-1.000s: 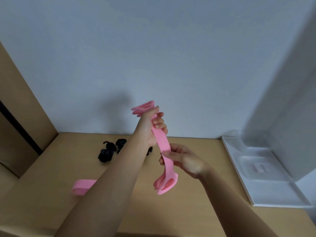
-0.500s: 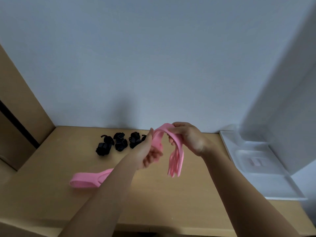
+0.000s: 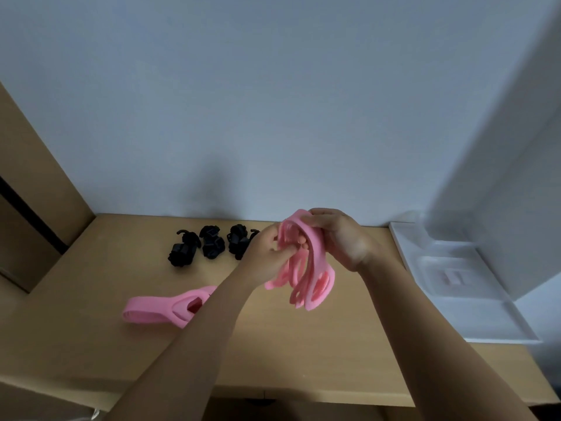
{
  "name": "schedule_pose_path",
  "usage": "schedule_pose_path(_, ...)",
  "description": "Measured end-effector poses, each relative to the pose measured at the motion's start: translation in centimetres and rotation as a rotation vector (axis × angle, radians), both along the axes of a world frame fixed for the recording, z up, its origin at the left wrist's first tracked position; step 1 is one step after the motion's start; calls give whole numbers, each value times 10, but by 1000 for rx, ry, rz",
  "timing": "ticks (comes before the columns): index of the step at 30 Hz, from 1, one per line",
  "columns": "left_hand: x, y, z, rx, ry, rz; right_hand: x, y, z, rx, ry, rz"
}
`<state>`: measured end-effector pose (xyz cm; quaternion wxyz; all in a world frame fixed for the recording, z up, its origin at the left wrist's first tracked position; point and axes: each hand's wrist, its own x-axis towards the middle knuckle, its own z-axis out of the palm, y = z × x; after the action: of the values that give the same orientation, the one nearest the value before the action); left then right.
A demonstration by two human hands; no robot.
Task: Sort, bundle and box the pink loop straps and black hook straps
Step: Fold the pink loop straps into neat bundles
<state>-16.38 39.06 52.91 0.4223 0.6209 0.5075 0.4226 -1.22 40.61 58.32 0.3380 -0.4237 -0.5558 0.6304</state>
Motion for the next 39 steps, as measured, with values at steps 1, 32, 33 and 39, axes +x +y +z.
schedule_pose_path(1,2,-1,-1,-30,-12,-24,1,1,-2,-17,27,-21)
schedule_pose_path(32,17,-7,-7,-235,-286,-227,-9,2,-1,-100,133,34)
schedule_pose_path(33,18,-6,-7,-224,-267,-198,-9,3,-4,-102,140,18)
schedule_pose_path(39,21,-10,-13,-274,-296,-153,-6,-1,-13,-34,49,-74)
